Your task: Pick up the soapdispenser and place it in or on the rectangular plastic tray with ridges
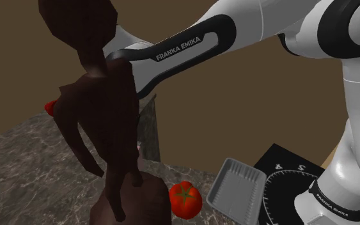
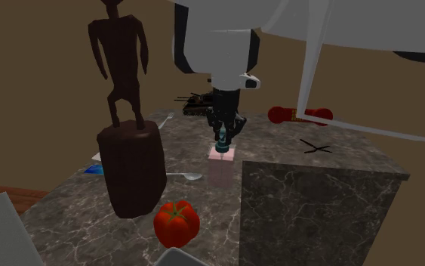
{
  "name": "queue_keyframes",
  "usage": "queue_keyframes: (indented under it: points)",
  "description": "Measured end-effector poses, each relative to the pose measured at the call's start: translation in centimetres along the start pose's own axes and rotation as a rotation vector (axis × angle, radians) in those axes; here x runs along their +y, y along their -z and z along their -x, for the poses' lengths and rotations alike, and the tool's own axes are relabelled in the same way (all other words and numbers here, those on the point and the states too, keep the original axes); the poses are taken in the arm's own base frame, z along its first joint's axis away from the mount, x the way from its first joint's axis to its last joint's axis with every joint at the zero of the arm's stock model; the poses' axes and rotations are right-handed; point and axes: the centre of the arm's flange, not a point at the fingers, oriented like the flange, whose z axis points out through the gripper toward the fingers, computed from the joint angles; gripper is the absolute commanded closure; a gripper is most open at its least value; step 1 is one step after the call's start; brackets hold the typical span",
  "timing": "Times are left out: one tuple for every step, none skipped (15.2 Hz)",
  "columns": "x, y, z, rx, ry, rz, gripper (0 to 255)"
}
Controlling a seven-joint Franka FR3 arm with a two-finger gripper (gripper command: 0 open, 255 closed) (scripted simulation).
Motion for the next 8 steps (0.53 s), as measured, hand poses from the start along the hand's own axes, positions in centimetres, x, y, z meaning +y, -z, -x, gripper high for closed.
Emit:
queue_keyframes:
  points:
    - [0.01, 0.01, 0.0, 0.0, 0.0, 0.0, 255]
    - [0.01, 0.01, 0.0, 0.0, 0.0, 0.0, 255]
    - [0.02, 0.01, 0.0, 0.0, 0.0, 0.0, 255]
    - [0.02, 0.01, 0.0, 0.0, 0.0, 0.0, 255]
    - [0.02, 0.01, 0.01, 0.0, 0.0, 0.0, 255]
    - [0.01, 0.0, 0.01, 0.0, 0.0, 0.0, 255]
    - [0.05, 0.2, -0.01, -0.001, 0.0, 0.001, 255]
    - [0.02, 0.57, -0.05, -0.001, 0.0, 0.001, 255]
